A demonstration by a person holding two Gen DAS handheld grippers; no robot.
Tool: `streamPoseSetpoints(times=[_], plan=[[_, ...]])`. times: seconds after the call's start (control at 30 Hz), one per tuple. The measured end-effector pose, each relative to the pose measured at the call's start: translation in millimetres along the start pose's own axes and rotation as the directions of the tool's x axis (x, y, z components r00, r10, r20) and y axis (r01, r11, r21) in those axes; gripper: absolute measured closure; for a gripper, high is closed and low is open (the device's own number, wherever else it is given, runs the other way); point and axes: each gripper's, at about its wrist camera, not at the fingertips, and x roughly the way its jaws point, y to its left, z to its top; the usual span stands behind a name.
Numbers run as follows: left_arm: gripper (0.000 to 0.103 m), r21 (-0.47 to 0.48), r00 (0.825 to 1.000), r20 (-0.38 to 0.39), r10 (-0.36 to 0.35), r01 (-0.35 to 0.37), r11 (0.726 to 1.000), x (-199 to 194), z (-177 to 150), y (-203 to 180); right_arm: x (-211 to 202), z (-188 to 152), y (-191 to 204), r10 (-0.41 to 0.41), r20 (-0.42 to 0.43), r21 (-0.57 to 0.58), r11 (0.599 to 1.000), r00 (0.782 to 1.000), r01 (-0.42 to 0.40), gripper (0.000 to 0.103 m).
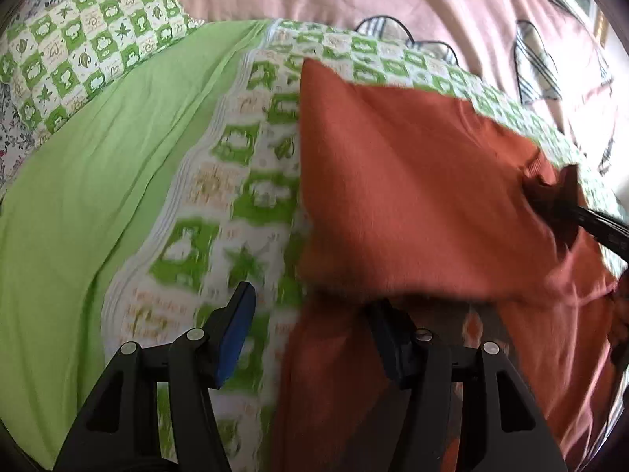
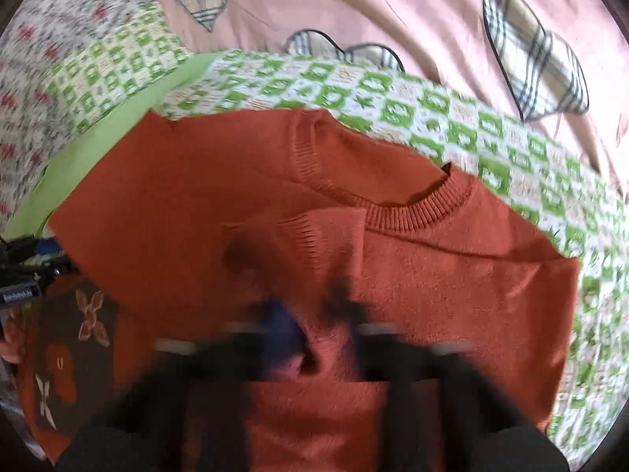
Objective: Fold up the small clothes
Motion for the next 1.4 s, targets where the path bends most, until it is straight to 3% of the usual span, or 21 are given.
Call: streamPoseSetpoints(times=[0.07, 0.17, 0.3, 0.4, 0.53, 0.7, 0.77, 0.8, 0.9, 1.03, 1.1, 1.17, 1.27, 1.4], plan=[[0.046, -0.008, 0.999, 0.040, 0.007, -0.007, 1.000, 0, 12, -3, -22, -2, -23, 0.042, 0.085, 0.133, 0.990, 0.995, -0.053, 0.097], [0.049, -0.032, 0.996, 0.070, 0.047, -0.044, 0.998, 2, 21, -5, -55, -19, -58, 0.019, 0.181, 0.303, 0.950, 0.983, -0.074, 0.097], [0.055, -0.033, 0.995, 0.035, 0.093, -0.092, 0.995, 12, 13, -12, -58, -49, -91, -0.010, 0.147, 0.406, 0.913, 0.989, -0.051, 0.097], [0.059, -0.011, 0.993, 0.055, 0.106, -0.106, 0.994, 6, 9, -15, -56, -59, -98, -0.018, 0.119, 0.419, 0.907, 0.993, -0.034, 0.097], [0.060, -0.095, 0.996, 0.061, 0.064, -0.058, 0.994, -1, 13, 0, -66, -65, -97, -0.042, 0.144, 0.422, 0.906, 0.989, -0.023, 0.097], [0.060, -0.106, 0.996, 0.045, 0.071, -0.066, 0.992, 2, 7, 3, -48, -74, -99, -0.011, 0.074, 0.434, 0.900, 0.997, -0.022, 0.097], [0.060, -0.108, 0.997, 0.050, 0.066, -0.061, 0.992, 0, 7, 5, -46, -78, -103, 0.002, 0.066, 0.459, 0.888, 0.998, -0.032, 0.095], [0.060, -0.106, 0.997, 0.048, 0.067, -0.062, 0.992, 0, 8, 6, -46, -79, -105, -0.002, 0.063, 0.471, 0.881, 0.998, -0.028, 0.089], [0.060, -0.102, 0.997, 0.044, 0.063, -0.058, 0.993, 1, 7, 7, -49, -81, -111, -0.033, 0.059, 0.478, 0.878, 0.998, 0.001, 0.087], [0.058, -0.123, 0.998, 0.034, 0.057, -0.053, 0.991, 5, 7, 10, -66, -76, -107, -0.108, 0.096, 0.425, 0.903, 0.989, 0.058, 0.087], [0.058, -0.119, 0.998, 0.032, 0.063, -0.059, 0.991, 5, 6, 9, -57, -78, -110, -0.109, 0.051, 0.414, 0.907, 0.993, 0.078, 0.087], [0.057, -0.108, 0.998, 0.024, 0.065, -0.062, 0.992, 5, 7, 7, -40, -85, -115, -0.090, -0.044, 0.411, 0.906, 0.995, 0.100, 0.088], [0.057, -0.084, 0.998, 0.006, 0.055, -0.055, 0.995, -2, 6, 7, -53, -93, -117, -0.100, -0.033, 0.436, 0.894, 0.994, 0.105, 0.086], [0.058, -0.049, 0.999, -0.007, 0.035, -0.035, 0.998, -21, -7, 7, -91, -101, -115, -0.112, 0.027, 0.459, 0.884, 0.993, 0.087, 0.076]])
